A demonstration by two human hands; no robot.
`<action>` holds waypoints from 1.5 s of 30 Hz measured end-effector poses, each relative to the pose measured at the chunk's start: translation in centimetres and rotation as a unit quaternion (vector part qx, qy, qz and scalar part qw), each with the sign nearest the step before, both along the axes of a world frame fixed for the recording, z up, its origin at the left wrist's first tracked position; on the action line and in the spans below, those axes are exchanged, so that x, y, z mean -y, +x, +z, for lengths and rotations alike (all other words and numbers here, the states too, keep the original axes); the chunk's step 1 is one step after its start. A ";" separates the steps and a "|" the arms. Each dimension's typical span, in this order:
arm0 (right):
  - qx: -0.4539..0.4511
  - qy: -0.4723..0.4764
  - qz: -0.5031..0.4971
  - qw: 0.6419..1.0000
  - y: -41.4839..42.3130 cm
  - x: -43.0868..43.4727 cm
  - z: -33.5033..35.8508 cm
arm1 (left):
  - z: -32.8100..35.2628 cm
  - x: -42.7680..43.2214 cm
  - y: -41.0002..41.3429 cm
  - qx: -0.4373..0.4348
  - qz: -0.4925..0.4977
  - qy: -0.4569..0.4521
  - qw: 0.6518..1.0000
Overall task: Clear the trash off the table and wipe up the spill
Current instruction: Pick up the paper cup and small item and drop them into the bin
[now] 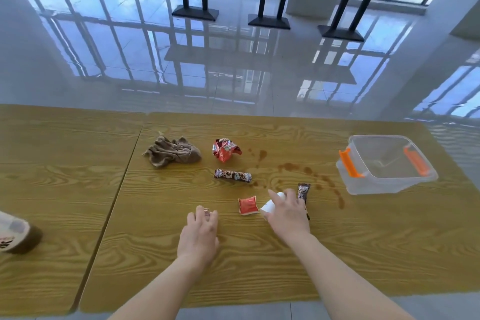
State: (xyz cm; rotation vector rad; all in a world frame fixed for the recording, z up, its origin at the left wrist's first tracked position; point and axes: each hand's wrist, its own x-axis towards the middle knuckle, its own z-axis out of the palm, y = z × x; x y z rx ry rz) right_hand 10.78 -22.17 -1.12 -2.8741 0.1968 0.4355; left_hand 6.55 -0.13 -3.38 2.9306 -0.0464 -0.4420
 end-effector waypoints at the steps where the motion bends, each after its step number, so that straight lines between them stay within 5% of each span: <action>1: -0.003 -0.006 0.006 1.000 0.0 0.0 0.0 | 0.1 0.1 0.1 -0.003 0.005 -0.006 1.000; 19: 0.077 0.063 -0.016 0.995 -3.1 0.9 3.5 | 5.2 2.6 1.5 0.107 -0.067 -0.069 0.990; 45: 0.153 0.057 -0.282 0.945 -22.8 15.0 5.0 | 7.0 20.9 -7.9 0.105 -0.338 -0.138 0.925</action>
